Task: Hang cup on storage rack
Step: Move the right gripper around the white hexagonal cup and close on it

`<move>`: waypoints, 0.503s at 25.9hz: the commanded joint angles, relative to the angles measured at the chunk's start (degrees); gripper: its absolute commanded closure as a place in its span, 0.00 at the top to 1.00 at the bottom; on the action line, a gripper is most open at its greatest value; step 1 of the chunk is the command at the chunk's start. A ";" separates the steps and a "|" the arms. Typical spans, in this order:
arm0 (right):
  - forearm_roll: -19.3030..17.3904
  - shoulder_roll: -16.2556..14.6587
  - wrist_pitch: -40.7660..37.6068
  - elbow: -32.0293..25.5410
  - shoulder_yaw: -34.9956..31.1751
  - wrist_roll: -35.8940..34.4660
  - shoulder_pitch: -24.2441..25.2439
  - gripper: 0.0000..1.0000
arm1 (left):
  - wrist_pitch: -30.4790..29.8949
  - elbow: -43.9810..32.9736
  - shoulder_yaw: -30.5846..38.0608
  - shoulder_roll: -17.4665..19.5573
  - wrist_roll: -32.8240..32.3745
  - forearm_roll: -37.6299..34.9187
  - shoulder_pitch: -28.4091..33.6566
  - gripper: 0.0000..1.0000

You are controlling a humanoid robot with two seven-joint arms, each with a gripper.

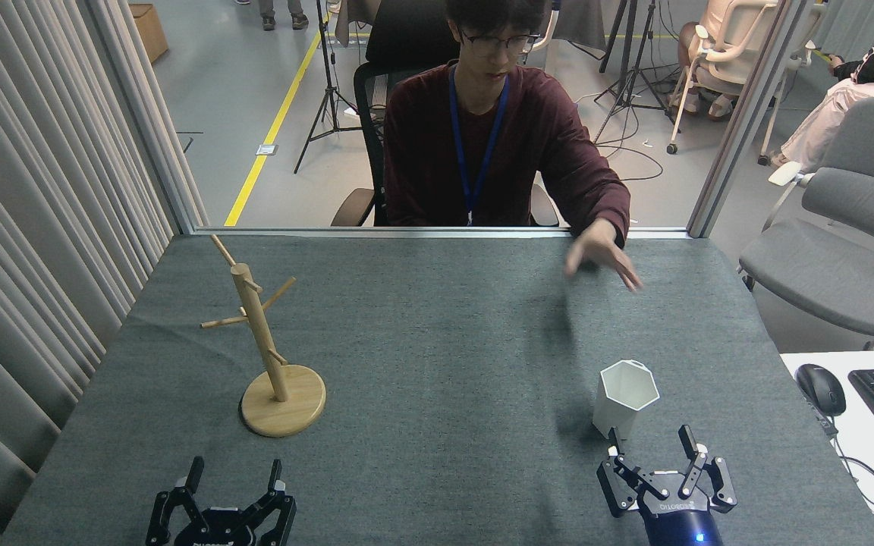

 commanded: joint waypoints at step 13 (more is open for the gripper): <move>0.18 0.75 0.37 8.29 0.01 0.54 -6.33 0.99 | 0.53 0.18 0.70 -1.26 0.16 0.35 -0.08 0.99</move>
